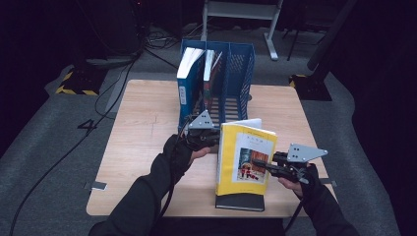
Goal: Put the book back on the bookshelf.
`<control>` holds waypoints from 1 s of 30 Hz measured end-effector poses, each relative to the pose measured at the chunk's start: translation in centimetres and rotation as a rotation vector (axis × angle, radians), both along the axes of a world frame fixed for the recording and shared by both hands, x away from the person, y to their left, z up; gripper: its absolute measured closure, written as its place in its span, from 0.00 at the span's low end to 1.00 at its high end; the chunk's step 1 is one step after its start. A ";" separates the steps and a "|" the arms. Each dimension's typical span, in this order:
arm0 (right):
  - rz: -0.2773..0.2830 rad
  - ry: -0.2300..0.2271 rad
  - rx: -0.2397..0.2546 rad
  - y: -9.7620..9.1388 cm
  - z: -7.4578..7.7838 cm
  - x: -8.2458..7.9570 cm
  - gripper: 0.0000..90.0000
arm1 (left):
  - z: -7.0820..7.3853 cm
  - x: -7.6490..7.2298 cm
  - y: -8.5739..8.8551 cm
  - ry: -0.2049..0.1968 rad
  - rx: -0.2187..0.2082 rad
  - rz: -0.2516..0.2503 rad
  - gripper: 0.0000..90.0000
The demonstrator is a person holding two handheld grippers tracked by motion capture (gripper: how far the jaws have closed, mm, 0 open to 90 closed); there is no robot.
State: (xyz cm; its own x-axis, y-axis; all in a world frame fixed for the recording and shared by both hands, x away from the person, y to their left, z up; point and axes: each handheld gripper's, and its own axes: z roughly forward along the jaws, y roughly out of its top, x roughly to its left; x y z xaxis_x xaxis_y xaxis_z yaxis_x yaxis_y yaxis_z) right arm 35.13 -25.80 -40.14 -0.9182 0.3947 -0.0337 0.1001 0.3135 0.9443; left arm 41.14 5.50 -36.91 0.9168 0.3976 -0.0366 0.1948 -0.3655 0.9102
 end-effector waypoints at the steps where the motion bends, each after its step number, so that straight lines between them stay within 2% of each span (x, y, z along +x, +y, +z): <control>1: -0.016 -0.016 -0.002 0.1 0.0 0.0 0.90 | 0.2 -0.1 0.0 -0.007 0.002 0.002 1.00; 3: -0.039 -0.048 -0.008 0.3 0.1 -0.1 0.91 | 0.8 -0.2 0.0 -0.021 -0.003 -0.004 1.00; 4: -0.065 -0.079 -0.014 0.5 0.2 -0.4 0.92 | 1.0 -0.3 0.0 -0.032 -0.004 -0.007 0.99; 5: -0.065 -0.079 -0.014 0.5 0.2 -0.4 0.92 | 1.2 -0.4 0.0 -0.036 -0.012 -0.009 0.99; 7: -0.092 -0.111 -0.020 0.6 0.2 -0.7 0.93 | 1.4 -0.8 -0.1 -0.056 -0.013 -0.002 0.97; 10: -0.081 -0.110 -0.015 0.5 0.2 -0.9 0.93 | 1.4 -1.6 0.0 -0.073 -0.023 -0.002 0.95; 14: -0.058 -0.127 -0.021 0.3 0.0 -1.7 0.94 | 1.5 -3.1 0.3 -0.113 -0.021 -0.002 0.87; 16: -0.048 -0.137 -0.033 0.2 0.0 -2.1 0.94 | 1.7 -3.9 0.4 -0.126 -0.015 0.011 0.78; 20: -0.023 -0.143 -0.039 0.2 0.0 -2.7 0.94 | 1.8 -5.2 0.9 -0.151 0.009 0.035 0.62; 22: -0.022 -0.142 -0.039 0.2 0.0 -2.7 0.94 | 1.7 -5.7 1.2 -0.160 0.041 0.065 0.60; 24: -0.020 -0.144 -0.041 0.2 0.0 -2.8 0.94 | 1.5 -5.9 1.6 -0.149 0.054 0.084 0.56; 26: -0.014 -0.145 -0.042 0.2 0.0 -2.8 0.94 | 1.1 -6.2 2.0 -0.162 0.083 0.098 0.53; 28: -0.008 -0.144 -0.043 0.1 0.0 -2.8 0.94 | 0.7 -6.2 2.3 -0.153 0.099 0.085 0.51; 30: -0.001 -0.149 -0.046 0.1 0.0 -2.8 0.94 | 0.0 -6.2 2.5 -0.159 0.150 0.082 0.48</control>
State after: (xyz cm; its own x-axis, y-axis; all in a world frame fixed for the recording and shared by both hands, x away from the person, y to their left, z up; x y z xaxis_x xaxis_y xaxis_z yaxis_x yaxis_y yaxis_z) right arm 32.32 -25.68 -40.10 -0.9013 0.3906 -0.1876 -0.0399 0.3562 0.9335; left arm 34.92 7.97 -36.93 0.8709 0.4608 0.1707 0.0878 -0.4877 0.8686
